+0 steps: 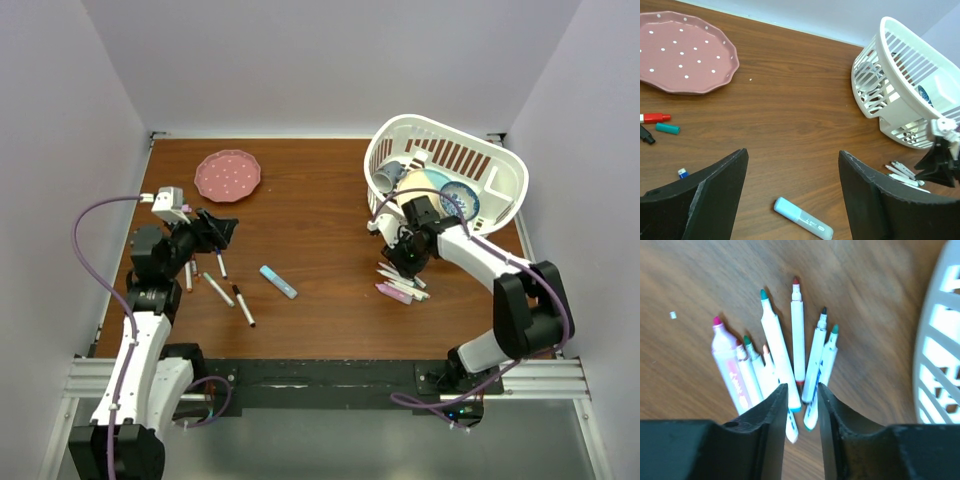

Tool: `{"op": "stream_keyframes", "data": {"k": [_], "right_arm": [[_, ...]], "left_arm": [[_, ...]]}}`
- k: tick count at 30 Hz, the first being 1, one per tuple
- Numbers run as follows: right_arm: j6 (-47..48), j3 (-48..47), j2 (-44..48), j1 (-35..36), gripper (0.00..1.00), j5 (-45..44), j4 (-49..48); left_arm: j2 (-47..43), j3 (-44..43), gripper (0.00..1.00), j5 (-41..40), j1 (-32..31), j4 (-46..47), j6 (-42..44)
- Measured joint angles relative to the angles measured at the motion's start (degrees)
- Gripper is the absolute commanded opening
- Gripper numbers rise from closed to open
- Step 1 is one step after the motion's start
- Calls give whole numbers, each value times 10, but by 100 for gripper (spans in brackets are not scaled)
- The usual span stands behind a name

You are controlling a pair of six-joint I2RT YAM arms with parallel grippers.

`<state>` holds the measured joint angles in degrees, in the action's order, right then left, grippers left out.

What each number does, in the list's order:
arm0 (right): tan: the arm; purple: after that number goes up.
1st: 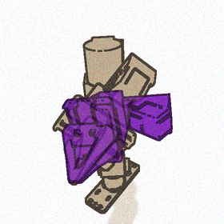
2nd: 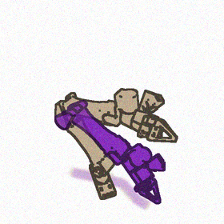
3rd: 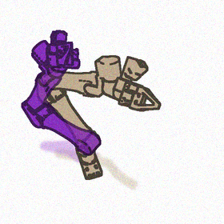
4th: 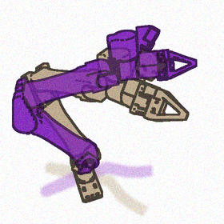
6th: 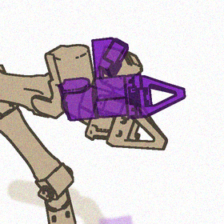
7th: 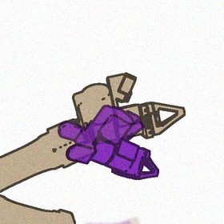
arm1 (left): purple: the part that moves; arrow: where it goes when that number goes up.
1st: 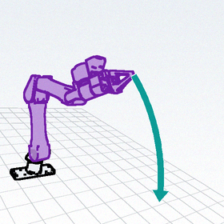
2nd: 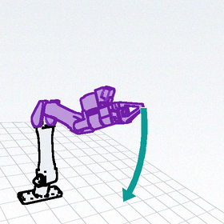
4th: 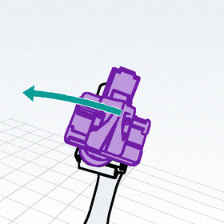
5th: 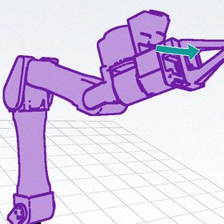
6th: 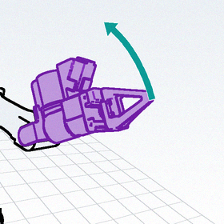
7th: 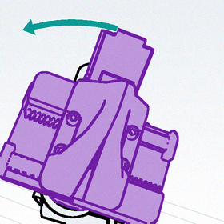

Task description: Open the pen caps

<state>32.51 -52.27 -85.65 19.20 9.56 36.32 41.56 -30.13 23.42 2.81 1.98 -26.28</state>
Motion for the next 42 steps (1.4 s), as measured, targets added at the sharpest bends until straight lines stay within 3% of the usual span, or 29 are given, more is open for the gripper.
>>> {"op": "stream_keyframes", "data": {"k": [5, 7, 12, 16, 21, 28, 35, 42], "right_arm": [[30, -24, 54, 3, 44, 42, 30], [44, -40, 62, 14, 48, 73, 40], [55, -69, 57, 97, 52, 134, 43], [23, -112, 7, 196, 58, 160, 22], [-66, -206, -123, 285, 72, 153, -20], [-179, -274, -251, 322, 75, 106, -50], [-242, -312, -310, 367, 75, 16, -52], [-267, -365, -347, 400, 65, -54, -45]], "left_arm": [[-1, 0, 83, -17, -10, -13, 4], [-1, 0, 90, -30, -13, -18, 3], [0, 0, 94, -79, -18, -50, -12], [13, -21, 94, -110, -18, -97, -27], [-7, -39, 94, -129, -18, -123, -33], [-59, -39, 94, -153, -18, -129, -47], [-74, -37, 94, -168, -18, -139, -68], [-103, -22, 94, -168, -18, -154, -131]]}}
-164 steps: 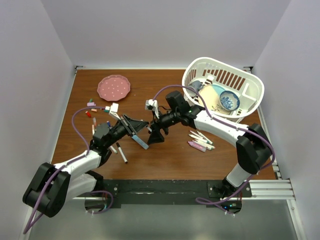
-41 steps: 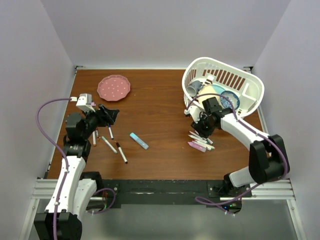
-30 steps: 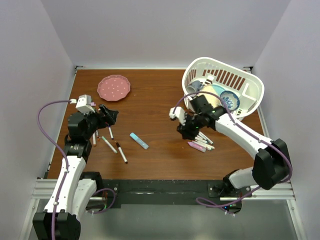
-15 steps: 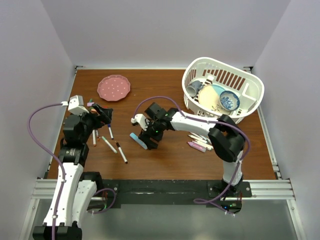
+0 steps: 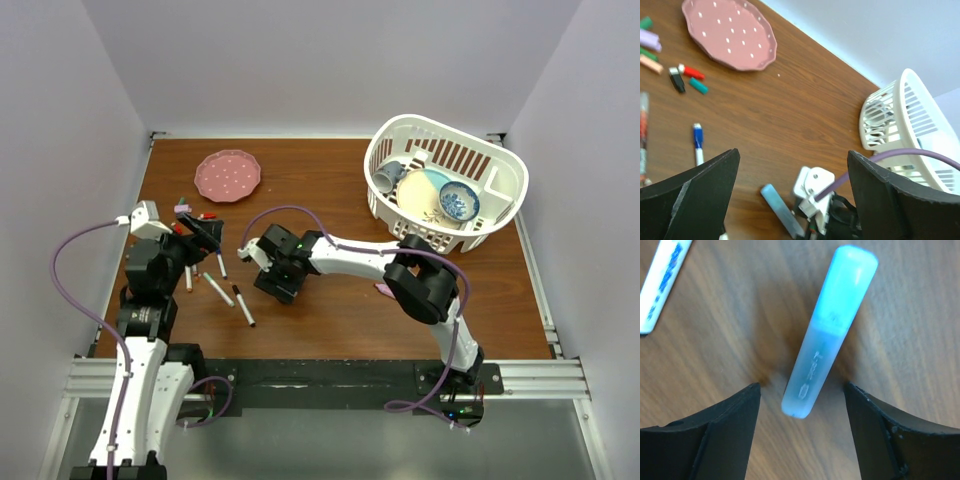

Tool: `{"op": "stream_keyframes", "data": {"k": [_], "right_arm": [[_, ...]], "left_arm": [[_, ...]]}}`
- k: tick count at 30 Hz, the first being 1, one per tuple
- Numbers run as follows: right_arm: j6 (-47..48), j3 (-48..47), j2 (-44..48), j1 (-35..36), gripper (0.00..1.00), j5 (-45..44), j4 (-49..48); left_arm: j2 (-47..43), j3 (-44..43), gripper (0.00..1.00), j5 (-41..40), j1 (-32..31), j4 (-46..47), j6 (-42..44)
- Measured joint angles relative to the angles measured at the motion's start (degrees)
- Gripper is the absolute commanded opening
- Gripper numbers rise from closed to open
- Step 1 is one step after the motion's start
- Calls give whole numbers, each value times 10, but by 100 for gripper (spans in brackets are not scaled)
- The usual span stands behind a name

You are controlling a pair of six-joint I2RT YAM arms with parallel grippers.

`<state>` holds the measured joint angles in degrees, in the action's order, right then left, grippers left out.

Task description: Open the pen caps

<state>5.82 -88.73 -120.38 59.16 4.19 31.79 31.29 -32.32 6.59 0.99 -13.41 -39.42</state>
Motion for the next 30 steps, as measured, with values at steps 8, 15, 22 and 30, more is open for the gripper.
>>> {"op": "stream_keyframes", "data": {"k": [8, 15, 22, 30], "right_arm": [[-4, 1, -5, 2, 26, -47, -15], [8, 67, 39, -7, 0, -66, -54], [46, 136, 111, -66, 0, 5, -43], [94, 207, 276, -169, 0, 179, -41]], "left_arm": [[-60, 59, 88, 2, 0, -45, -127], [-83, 94, 86, 4, 0, -73, -212], [-79, 196, 88, 97, -1, 23, -263], [16, 281, 97, 162, -66, 261, -324]]}}
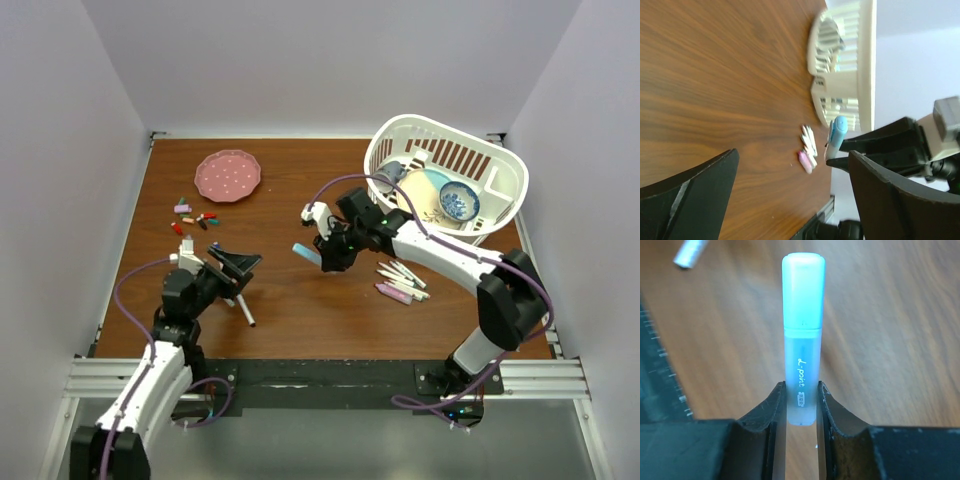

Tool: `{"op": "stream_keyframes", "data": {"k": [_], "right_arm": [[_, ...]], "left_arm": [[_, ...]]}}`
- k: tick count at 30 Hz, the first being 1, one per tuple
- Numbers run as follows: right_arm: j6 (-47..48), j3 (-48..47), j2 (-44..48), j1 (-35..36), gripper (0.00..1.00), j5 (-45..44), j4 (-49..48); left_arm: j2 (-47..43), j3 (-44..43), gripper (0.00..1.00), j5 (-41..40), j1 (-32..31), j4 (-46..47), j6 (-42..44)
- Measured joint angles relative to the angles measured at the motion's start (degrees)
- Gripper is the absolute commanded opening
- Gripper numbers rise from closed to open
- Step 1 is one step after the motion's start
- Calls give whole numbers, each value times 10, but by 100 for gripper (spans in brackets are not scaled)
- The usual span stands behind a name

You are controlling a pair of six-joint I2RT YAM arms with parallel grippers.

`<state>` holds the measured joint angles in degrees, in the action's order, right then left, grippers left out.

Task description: Open the pen caps

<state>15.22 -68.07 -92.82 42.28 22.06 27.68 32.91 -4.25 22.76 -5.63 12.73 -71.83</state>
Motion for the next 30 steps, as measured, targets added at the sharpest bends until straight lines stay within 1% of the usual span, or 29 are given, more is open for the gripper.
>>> {"op": "stream_keyframes", "data": {"k": [1, 4, 6, 10, 13, 16, 17, 19, 20, 23, 25, 26, 28, 29, 30], "right_arm": [[1, 3, 8, -1, 0, 10, -1], [4, 9, 18, -1, 0, 44, -3], [5, 14, 18, -4, 0, 57, -4], [4, 30, 19, -16, 0, 73, -7], [3, 36, 19, -23, 0, 77, -8], [2, 37, 19, -27, 0, 79, -12], [1, 37, 19, -28, 0, 81, -15], [-2, 37, 19, -29, 0, 84, -17], [-2, 37, 19, -30, 0, 87, -19], [-6, 37, 19, -30, 0, 90, -21], [-7, 37, 19, -30, 0, 90, -21], [-8, 37, 19, -31, 0, 90, -21], [-10, 37, 19, -32, 0, 90, -23], [-10, 37, 19, -32, 0, 90, -24], [-11, 37, 19, -33, 0, 91, -26]], "left_arm": [[15, -2, 97, -4, -19, 19, -1], [82, -22, 98, -33, -105, 81, -4], [126, -36, 98, -51, -148, 122, -6], [202, -59, 95, -97, -204, 187, -11], [248, -89, 88, -129, -238, 212, -11], [289, -123, 78, -155, -267, 219, -10], [302, -134, 77, -162, -275, 218, -11], [322, -149, 72, -174, -287, 218, -10], [334, -157, 65, -183, -294, 217, -10], [355, -170, 56, -206, -307, 212, -10], [367, -177, 53, -220, -314, 206, -7], [372, -181, 44, -224, -316, 204, -5], [381, -188, 38, -235, -320, 200, -2], [384, -190, 31, -239, -321, 198, 0], [386, -191, 27, -242, -322, 197, 2]]}}
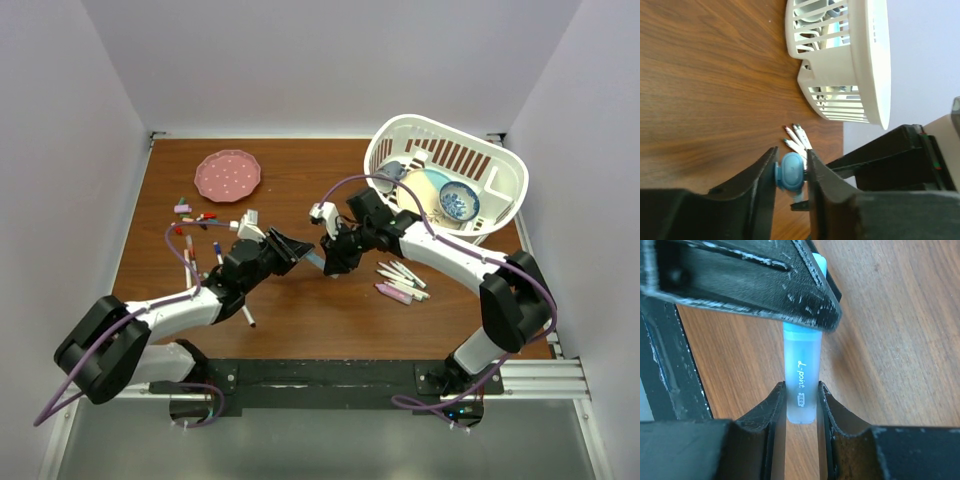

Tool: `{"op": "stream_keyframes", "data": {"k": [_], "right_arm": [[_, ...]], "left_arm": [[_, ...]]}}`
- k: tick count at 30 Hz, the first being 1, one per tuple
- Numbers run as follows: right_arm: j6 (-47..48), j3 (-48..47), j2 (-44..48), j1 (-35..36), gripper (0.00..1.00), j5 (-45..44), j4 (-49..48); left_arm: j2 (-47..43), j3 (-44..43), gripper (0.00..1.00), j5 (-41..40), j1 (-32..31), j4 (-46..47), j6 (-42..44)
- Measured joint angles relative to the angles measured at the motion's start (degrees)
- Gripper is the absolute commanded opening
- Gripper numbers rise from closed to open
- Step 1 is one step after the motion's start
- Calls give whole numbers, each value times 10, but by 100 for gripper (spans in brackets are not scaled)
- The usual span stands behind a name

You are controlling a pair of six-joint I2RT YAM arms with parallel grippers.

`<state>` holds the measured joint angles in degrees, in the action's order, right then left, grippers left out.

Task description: Open the pen caps

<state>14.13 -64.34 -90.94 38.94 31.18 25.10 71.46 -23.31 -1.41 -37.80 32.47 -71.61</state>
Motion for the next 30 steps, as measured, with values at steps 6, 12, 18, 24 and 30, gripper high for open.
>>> {"op": "stream_keyframes", "data": {"k": [6, 12, 18, 24, 30], "right_arm": [[-2, 7, 3, -6, 48, 14, -6], [-2, 11, 6, -11, 59, 74, -12], [-17, 16, 5, -24, 0, 107, -14], [-29, 21, 6, -21, 0, 127, -60], [-25, 40, 10, -23, 0, 142, -49]], "left_arm": [[8, 0, 0, -2, -2, 11, 12], [22, 1, 0, 54, -3, 80, 39], [31, 0, 0, 111, -6, 113, 75], [-23, -13, 0, 104, 18, 41, 113], [-74, -114, 0, -23, 193, -46, 129]]}}
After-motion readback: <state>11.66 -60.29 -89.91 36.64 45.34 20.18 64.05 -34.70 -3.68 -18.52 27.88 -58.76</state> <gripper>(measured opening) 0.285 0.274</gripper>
